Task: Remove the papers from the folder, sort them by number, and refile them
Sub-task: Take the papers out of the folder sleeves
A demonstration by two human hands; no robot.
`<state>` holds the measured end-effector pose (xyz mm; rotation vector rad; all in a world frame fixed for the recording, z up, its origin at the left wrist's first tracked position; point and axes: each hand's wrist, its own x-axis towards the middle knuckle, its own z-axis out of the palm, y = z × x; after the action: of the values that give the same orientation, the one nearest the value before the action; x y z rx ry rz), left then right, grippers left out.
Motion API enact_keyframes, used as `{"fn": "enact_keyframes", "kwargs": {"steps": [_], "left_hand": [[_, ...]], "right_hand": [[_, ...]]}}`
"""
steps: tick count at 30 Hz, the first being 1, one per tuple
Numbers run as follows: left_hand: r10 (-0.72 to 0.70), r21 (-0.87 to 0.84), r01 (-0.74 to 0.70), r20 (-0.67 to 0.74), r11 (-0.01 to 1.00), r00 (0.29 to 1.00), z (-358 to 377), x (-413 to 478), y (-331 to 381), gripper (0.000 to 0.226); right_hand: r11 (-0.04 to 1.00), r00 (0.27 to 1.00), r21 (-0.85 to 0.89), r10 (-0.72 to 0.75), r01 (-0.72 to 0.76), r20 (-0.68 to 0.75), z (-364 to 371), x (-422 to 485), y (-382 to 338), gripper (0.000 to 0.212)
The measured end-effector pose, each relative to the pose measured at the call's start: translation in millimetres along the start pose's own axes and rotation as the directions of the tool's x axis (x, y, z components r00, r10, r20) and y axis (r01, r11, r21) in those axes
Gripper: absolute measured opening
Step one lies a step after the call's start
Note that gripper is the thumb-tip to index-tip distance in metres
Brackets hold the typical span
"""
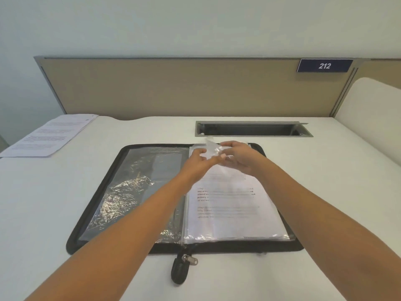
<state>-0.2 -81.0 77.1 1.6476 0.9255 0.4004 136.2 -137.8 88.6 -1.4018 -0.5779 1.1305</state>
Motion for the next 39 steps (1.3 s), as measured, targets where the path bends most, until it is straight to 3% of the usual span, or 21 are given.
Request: {"fn": "enact_keyframes", "kwargs": {"steps": [4,8,13,18,22,25,28,31,34,39], "left_hand": [[-0.072,-0.112,0.075,0.032,0.991,0.997,-14.0,-4.7,23.5,0.07],[-0.079,-0.075,0.071,-0.106,0.995,0.991,-46.0,-4.5,21.0,0.057],[-0.095,-0.06,0.087,-0.161,0.994,0.982,-100.5,-13.9,4.5,0.021],[-0.23,0.005,0.241,-0.284,0.971,0.931,-150.5,-11.7,-27.4,0.028],[-0.294,0.203,0.398,-0.401,0.895,0.868,-182.0,-5.6,-60.8,0.015],[-0.208,0.406,0.442,-0.504,0.8,0.838,-185.2,-4.8,-73.1,0.021],[0.021,0.54,0.341,-0.555,0.77,0.832,-166.7,-1.7,-72.9,0.035],[0.201,0.611,0.129,-0.442,0.781,0.874,-136.5,14.7,-73.2,0.039],[0.282,0.675,-0.041,-0.251,0.736,0.926,-99.3,31.2,-72.9,0.035],[0.29,0.726,-0.182,-0.025,0.663,0.957,-41.1,45.4,-72.4,0.046]], "right_hand": [[0.99,0.981,0.143,-0.029,0.001,0.194,28.2,-2.7,-6.7,0.027],[0.985,0.974,0.17,-0.038,-0.001,0.225,33.5,-3.7,-3.9,0.032],[0.957,0.999,-0.287,-0.04,0.032,-0.022,14.2,-0.1,21.5,0.021],[0.783,0.984,-0.621,-0.137,0.039,-0.11,-9.3,6.9,45.6,0.017],[0.592,0.97,-0.805,-0.214,0.038,-0.111,-14.8,14.4,54.6,0.022],[0.506,0.969,-0.862,-0.225,0.028,-0.101,-18.8,18.0,59.0,0.019],[0.434,0.963,-0.901,-0.251,0.022,-0.098,-25.4,22.2,62.1,0.017],[0.371,0.959,-0.929,-0.266,0.013,-0.093,-32.1,26.2,63.1,0.018],[0.308,0.959,-0.952,-0.27,-0.002,-0.089,-40.5,33.0,61.7,0.021],[0.264,0.962,-0.964,-0.26,-0.015,-0.086,-59.5,48.7,53.4,0.039]]}}
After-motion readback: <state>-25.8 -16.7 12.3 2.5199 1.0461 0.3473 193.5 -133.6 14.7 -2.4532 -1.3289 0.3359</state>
